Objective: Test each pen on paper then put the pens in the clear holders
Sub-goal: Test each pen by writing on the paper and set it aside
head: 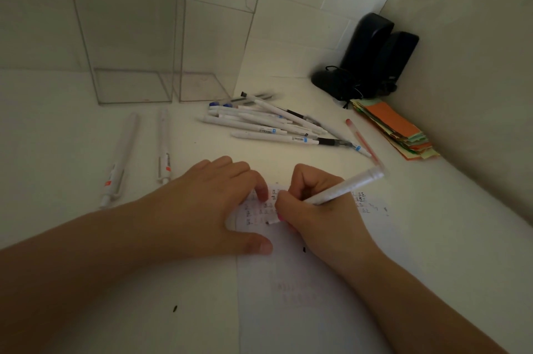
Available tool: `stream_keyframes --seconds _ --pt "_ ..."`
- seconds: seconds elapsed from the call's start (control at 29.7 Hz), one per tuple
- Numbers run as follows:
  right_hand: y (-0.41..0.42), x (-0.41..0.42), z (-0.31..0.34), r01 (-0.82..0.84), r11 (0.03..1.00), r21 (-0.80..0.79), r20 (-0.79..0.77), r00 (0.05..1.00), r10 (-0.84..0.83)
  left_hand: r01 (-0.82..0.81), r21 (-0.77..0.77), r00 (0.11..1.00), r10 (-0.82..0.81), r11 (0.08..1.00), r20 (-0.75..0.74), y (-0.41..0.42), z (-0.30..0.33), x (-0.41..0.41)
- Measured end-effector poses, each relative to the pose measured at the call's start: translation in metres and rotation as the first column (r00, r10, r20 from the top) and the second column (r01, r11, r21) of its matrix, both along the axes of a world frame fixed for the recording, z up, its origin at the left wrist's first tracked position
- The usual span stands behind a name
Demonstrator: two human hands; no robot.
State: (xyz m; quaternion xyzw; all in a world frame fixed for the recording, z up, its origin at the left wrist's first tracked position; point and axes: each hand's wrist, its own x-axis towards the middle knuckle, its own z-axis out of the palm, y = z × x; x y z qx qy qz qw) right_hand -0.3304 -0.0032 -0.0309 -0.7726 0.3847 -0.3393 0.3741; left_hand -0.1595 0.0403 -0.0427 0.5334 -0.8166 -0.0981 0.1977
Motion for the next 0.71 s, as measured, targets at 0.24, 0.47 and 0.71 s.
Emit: stream_keyframes --seconds 0.24,0.47,0.71 --pt "-0.006 -0.006 0.005 0.117 0.968 0.224 0.239 0.956 -0.171 0.004 -0.071 0.997 -0.01 0.997 -0.08 0.001 -0.004 0.003" --pt "-0.007 -0.009 0.005 -0.224 0.936 0.27 0.407 0.908 0.1 -0.095 -0.024 0.954 0.084 0.995 -0.289 -0.001 0.001 0.002" --pt "-0.007 -0.006 0.007 -0.244 0.931 0.273 0.405 0.907 0.119 -0.078 -0.004 0.952 0.073 0.997 -0.298 0.002 0.003 0.0"
